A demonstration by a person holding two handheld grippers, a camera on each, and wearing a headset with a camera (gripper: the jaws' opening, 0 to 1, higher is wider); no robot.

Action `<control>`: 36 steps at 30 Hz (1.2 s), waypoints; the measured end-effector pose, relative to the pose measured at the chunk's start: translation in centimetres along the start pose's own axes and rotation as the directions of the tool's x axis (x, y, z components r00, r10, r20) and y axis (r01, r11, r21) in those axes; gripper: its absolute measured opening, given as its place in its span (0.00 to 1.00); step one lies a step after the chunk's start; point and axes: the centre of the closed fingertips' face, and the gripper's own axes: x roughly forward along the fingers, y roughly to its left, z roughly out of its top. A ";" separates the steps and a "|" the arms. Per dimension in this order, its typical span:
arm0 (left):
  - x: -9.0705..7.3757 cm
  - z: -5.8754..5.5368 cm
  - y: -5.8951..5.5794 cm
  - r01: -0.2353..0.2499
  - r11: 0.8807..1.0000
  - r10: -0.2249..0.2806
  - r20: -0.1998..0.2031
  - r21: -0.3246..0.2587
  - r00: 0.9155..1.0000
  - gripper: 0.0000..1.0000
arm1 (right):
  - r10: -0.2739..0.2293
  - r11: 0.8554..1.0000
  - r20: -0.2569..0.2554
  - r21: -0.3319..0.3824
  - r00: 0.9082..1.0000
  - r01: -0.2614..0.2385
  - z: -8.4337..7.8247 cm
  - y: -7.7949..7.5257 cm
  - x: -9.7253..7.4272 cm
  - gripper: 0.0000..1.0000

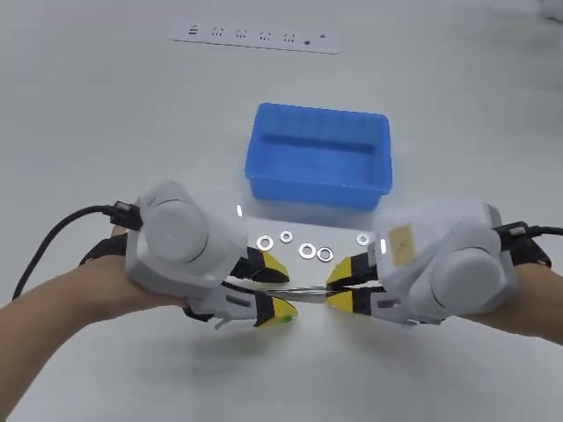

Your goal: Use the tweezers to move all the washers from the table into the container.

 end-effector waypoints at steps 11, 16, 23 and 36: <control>0.1 -0.1 1.4 -0.060 0.996 0.062 -0.037 0.060 0.997 0.10 | -0.014 1.000 0.038 0.015 0.999 0.014 0.8 -0.4 -0.3 0.08; -0.2 -0.4 1.2 -0.062 0.992 0.069 -0.062 0.110 0.996 0.09 | -0.013 1.000 0.044 0.007 0.999 0.012 1.1 -0.4 -0.2 0.08; -1.6 0.2 0.8 -0.058 0.986 0.068 -0.056 0.154 0.996 0.08 | -0.006 1.000 0.036 -0.025 0.999 0.007 1.1 -0.1 0.1 0.08; -3.7 2.6 -0.3 -0.068 0.983 0.070 -0.005 0.173 0.998 0.08 | -0.041 0.999 0.097 0.001 0.994 0.041 1.9 0.1 -0.3 0.08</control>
